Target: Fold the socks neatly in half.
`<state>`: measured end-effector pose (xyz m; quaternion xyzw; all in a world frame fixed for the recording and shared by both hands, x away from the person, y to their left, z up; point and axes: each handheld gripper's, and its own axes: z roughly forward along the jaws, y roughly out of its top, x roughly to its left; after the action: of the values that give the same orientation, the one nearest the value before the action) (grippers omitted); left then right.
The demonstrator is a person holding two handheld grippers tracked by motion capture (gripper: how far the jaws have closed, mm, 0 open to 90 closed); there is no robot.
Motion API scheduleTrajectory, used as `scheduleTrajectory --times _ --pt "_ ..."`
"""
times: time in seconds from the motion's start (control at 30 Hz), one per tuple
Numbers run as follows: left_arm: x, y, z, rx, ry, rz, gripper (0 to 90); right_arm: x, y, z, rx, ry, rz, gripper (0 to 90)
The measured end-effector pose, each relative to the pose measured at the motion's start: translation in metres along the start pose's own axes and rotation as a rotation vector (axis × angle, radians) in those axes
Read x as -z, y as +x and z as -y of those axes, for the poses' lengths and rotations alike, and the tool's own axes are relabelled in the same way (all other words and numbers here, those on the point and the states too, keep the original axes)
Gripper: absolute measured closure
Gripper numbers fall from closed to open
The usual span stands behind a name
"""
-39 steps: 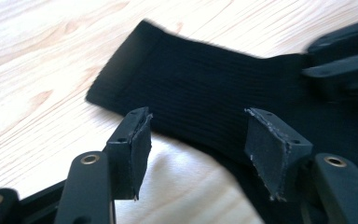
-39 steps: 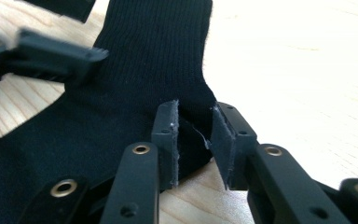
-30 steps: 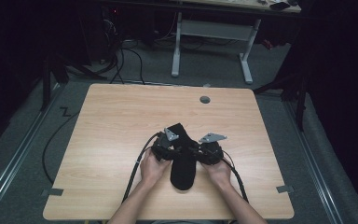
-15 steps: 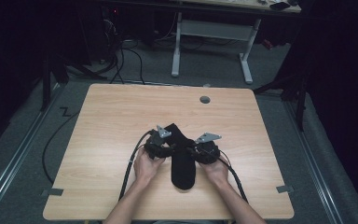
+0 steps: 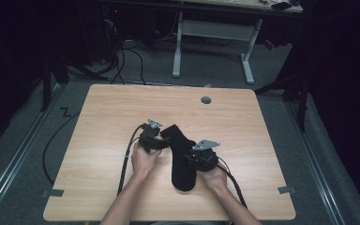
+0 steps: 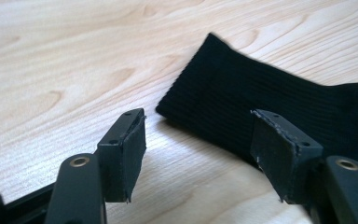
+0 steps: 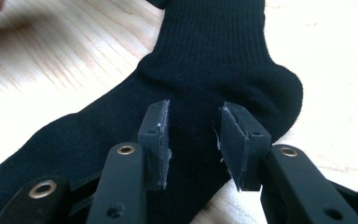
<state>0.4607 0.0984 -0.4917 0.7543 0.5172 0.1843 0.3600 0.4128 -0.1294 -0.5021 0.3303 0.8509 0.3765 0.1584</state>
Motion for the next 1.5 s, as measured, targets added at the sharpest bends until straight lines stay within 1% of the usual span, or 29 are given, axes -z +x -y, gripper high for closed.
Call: scheduleTrajectory --times 0.03,0.07,0.1,0.2,0.27,0.33,0.43,0.47,0.53,0.57,0.63,0.73,0.8,0.87,0.93,1.03,1.1,1.17,1.23,1.37,1.5 --pt "-0.002 0.002 0.000 0.012 0.005 0.004 35.4 0.000 0.001 0.000 0.001 0.000 0.001 62.6" --pt "-0.004 0.003 -0.002 0.017 0.025 0.009 34.8 0.000 0.001 0.001 0.009 -0.002 0.003 62.7" --pt "-0.007 0.002 -0.005 0.010 0.038 0.009 32.5 0.000 0.001 0.001 0.017 -0.002 0.004 62.7" --pt "-0.008 -0.001 -0.014 -0.008 0.029 0.006 32.6 0.000 0.001 0.002 0.026 -0.005 0.001 62.7" --pt "-0.011 -0.002 -0.019 -0.019 0.032 0.000 31.9 0.001 0.000 0.002 0.021 -0.004 -0.005 62.7" --pt "-0.013 -0.004 -0.023 -0.021 0.044 0.004 31.5 0.001 0.000 0.003 0.020 -0.003 -0.007 62.7" --pt "-0.020 -0.005 -0.026 -0.033 0.066 -0.001 30.9 0.001 0.000 0.003 0.021 -0.006 -0.009 62.7" --pt "-0.022 -0.005 -0.026 -0.032 0.063 -0.003 30.9 0.001 0.000 0.003 0.023 -0.006 -0.008 62.7" --pt "-0.026 -0.003 -0.026 -0.012 0.074 0.001 31.3 0.001 0.000 0.003 0.025 -0.004 -0.008 62.7" --pt "-0.029 -0.003 -0.026 -0.017 0.086 0.000 31.1 0.001 0.000 0.003 0.026 -0.004 -0.009 62.7" --pt "-0.030 -0.003 -0.028 -0.024 0.090 0.000 30.9 0.001 0.000 0.004 0.027 -0.007 -0.011 62.7" --pt "-0.032 -0.007 -0.031 -0.054 0.100 -0.007 34.2 0.001 0.000 0.003 0.028 -0.001 -0.013 62.7" --pt "-0.033 -0.008 -0.031 -0.054 0.099 -0.001 38.2 0.002 -0.001 0.004 0.028 0.002 -0.014 62.7" --pt "-0.034 -0.009 -0.033 -0.075 0.107 0.005 44.2 0.002 -0.001 0.004 0.029 -0.001 -0.017 62.7" --pt "-0.033 -0.008 -0.033 -0.087 0.106 0.017 49.5 0.003 -0.001 0.004 0.030 -0.001 -0.017 62.7" --pt "-0.032 -0.008 -0.034 -0.097 0.109 0.042 60.5 0.003 -0.001 0.004 0.030 0.003 -0.015 62.7" --pt "-0.033 -0.009 -0.036 -0.103 0.123 0.055 67.0 0.003 -0.001 0.004 0.029 0.009 -0.017 62.7" --pt "-0.034 -0.010 -0.038 -0.115 0.137 0.059 71.1 0.003 -0.002 0.003 0.028 0.012 -0.021 62.7" --pt "-0.034 -0.010 -0.039 -0.122 0.140 0.068 73.7 0.002 -0.002 0.003 0.031 0.011 -0.022 62.7" --pt "-0.031 -0.007 -0.041 -0.106 0.120 0.089 76.0 0.002 -0.003 0.001 0.031 0.018 -0.021 62.7" --pt "-0.017 -0.004 -0.045 -0.099 0.059 0.115 76.8 0.000 -0.004 -0.001 0.025 0.022 -0.019 62.7"
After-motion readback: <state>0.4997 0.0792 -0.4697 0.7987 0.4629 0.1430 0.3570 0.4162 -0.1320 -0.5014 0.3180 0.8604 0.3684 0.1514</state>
